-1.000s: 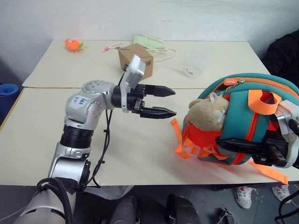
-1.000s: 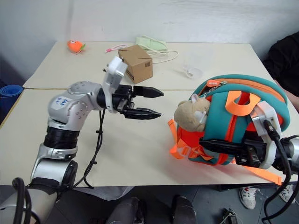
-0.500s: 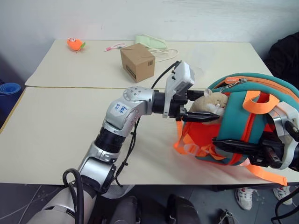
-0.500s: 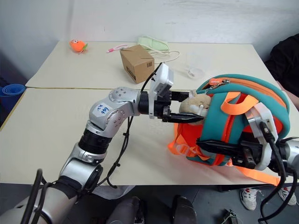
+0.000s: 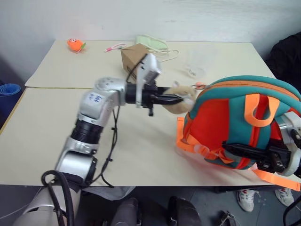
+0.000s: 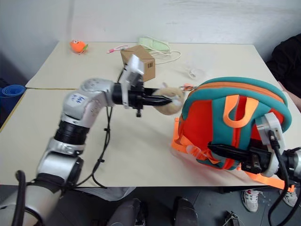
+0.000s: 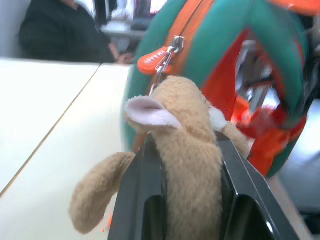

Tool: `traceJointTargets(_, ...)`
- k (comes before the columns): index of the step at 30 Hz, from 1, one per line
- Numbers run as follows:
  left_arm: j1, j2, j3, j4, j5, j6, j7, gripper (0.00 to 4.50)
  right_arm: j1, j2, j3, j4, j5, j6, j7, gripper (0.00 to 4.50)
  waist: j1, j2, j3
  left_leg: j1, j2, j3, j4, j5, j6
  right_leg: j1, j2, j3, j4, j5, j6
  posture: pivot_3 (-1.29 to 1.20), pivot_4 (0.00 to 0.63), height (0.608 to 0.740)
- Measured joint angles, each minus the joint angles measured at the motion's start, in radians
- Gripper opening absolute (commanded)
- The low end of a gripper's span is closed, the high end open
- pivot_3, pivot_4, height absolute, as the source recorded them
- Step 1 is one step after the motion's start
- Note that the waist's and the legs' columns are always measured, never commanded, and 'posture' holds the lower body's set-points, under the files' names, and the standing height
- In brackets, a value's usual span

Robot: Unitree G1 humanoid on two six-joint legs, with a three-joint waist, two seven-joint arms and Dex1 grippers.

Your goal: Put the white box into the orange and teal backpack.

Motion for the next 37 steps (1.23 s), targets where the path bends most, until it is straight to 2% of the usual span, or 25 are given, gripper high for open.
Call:
traceJointTargets(4, 0.009, 0.045, -0.127, 0.148, 0.218, -0.348, -0.011, 0.67, 0.01, 0.019, -0.003, -0.001, -0.012, -0.022, 0.001, 0.0, 0.003, 0.0, 0.0, 0.001, -0.001, 0.001, 0.0, 0.0, 0.0, 0.0, -0.001, 0.001, -0.002, 0.0, 0.0, 0.0, 0.15, 0.74)
traceJointTargets(6, 0.036, 0.035, -0.19, 0.221, 0.32, -0.506, 0.024, 0.67, 0.01, 0.019, -0.003, -0.001, -0.017, -0.026, 0.001, 0.0, 0.004, 0.0, 0.0, 0.001, -0.001, 0.002, 0.0, -0.001, 0.0, 0.0, -0.002, 0.002, -0.002, 0.0, 0.0, 0.0, 0.15, 0.74)
traceJointTargets(7, 0.052, -0.01, -0.214, 0.274, 0.369, -0.577, 0.063, 0.67, 0.011, 0.019, -0.003, 0.003, -0.019, -0.03, 0.001, 0.0, 0.004, 0.0, 0.0, 0.001, 0.0, 0.002, 0.0, -0.001, 0.001, 0.0, -0.003, 0.002, -0.002, 0.0, 0.0, 0.0, 0.15, 0.74)
traceJointTargets(12, 0.089, -0.208, -0.261, 0.341, 0.443, -0.636, 0.162, 0.67, -0.013, 0.02, 0.005, 0.02, -0.04, -0.049, 0.002, 0.0, 0.012, -0.001, 0.001, -0.003, -0.001, 0.0, 0.0, -0.003, 0.003, -0.001, -0.012, 0.004, -0.003, 0.001, 0.0, 0.0, 0.15, 0.74)
traceJointTargets(17, 0.121, -0.237, -0.249, 0.306, 0.479, -0.623, 0.197, 0.67, -0.033, 0.031, 0.019, 0.049, -0.092, -0.085, -0.01, 0.0, 0.008, -0.001, 0.0, -0.002, -0.002, 0.001, 0.0, -0.003, 0.003, -0.001, -0.011, -0.002, -0.002, 0.001, 0.0, 0.0, 0.15, 0.74)
traceJointTargets(19, 0.151, -0.212, -0.222, 0.267, 0.445, -0.572, 0.165, 1.39, -0.033, 0.034, 0.023, 0.056, -0.127, -0.107, -0.019, 0.66, 0.004, -0.001, 0.0, -0.001, -0.002, 0.001, 0.0, -0.002, 0.004, -0.001, -0.011, -0.002, -0.001, 0.001, 0.001, 0.0, 0.15, 0.74)
traceJointTargets(20, 0.17, -0.196, -0.198, 0.236, 0.41, -0.519, 0.135, 1.6, -0.032, 0.034, 0.024, 0.066, -0.147, -0.111, -0.027, 0.91, 0.0, -0.001, 0.0, -0.001, -0.002, 0.002, 0.0, -0.002, 0.004, -0.001, -0.011, -0.002, -0.001, 0.001, 0.001, 0.0, 0.15, 0.74)
traceJointTargets(23, 0.231, -0.119, -0.124, 0.131, 0.291, -0.338, 0.04, 2.61, 0.002, 0.031, 0.006, 0.116, -0.182, -0.109, -0.022, 1.95, -0.006, 0.0, 0.0, 0.0, -0.001, 0.003, 0.0, -0.002, 0.003, -0.001, -0.011, -0.001, 0.0, 0.001, 0.001, 0.0, 0.15, 0.74)
traceJointTargets(29, 0.294, 0.052, 0.02, -0.027, 0.087, -0.04, -0.088, 4.32, 0.099, -0.064, -0.187, 0.213, -0.205, -0.083, 0.104, 3.87, -0.012, 0.0, 0.0, 0.0, -0.001, 0.002, 0.001, -0.002, 0.004, 0.0, -0.004, 0.0, 0.0, 0.001, 0.001, 0.0, 0.15, 0.74)
traceJointTargets(31, 0.294, 0.108, 0.075, -0.051, 0.026, 0.033, -0.116, 4.5, 0.132, -0.123, -0.286, 0.292, -0.208, -0.056, 0.176, 4.46, -0.012, 0.0, 0.0, 0.0, -0.001, 0.002, 0.001, -0.002, 0.004, 0.0, -0.004, 0.0, -0.001, 0.001, 0.001, 0.0, 0.15, 0.74)
traceJointTargets(35, 0.28, 0.308, 0.253, -0.087, -0.105, 0.168, -0.165, 4.5, 0.196, -0.281, -0.546, 0.61, -0.313, -0.037, 0.328, 4.46, -0.024, 0.0, 0.0, 0.0, 0.0, 0.002, -0.001, -0.003, 0.002, 0.0, -0.002, 0.001, -0.002, 0.0, 0.0, 0.0, 0.15, 0.74)
traceJointTargets(37, 0.258, 0.34, 0.327, -0.111, -0.146, 0.197, -0.153, 4.5, 0.18, -0.293, -0.59, 0.68, -0.351, -0.053, 0.345, 4.46, -0.025, -0.001, 0.0, 0.002, 0.0, 0.002, -0.001, -0.003, 0.002, 0.002, -0.002, 0.001, -0.003, 0.0, 0.0, 0.0, 0.15, 0.74)
